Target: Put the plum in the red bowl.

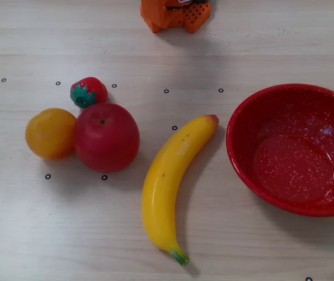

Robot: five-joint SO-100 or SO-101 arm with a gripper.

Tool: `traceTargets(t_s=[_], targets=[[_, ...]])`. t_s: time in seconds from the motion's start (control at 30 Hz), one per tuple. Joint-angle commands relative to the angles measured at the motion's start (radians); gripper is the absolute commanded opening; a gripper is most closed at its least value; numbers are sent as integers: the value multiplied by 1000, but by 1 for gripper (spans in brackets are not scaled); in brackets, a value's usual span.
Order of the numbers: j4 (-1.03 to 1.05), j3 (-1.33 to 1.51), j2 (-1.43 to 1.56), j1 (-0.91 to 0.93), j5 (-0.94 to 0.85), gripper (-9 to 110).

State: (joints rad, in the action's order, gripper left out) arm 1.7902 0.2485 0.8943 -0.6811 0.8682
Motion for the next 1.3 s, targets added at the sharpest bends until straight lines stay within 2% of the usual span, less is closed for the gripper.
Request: traceTargets(t_s=[0.0, 0.4, 0.7, 0.93, 1.27], targets=[[133, -84, 202, 106, -120, 0], [141, -9, 425, 680, -635, 0], [132, 14, 362, 1106, -873, 0], [155, 21, 170, 1253, -989, 0], [91, 23, -92, 1285, -1025, 0]])
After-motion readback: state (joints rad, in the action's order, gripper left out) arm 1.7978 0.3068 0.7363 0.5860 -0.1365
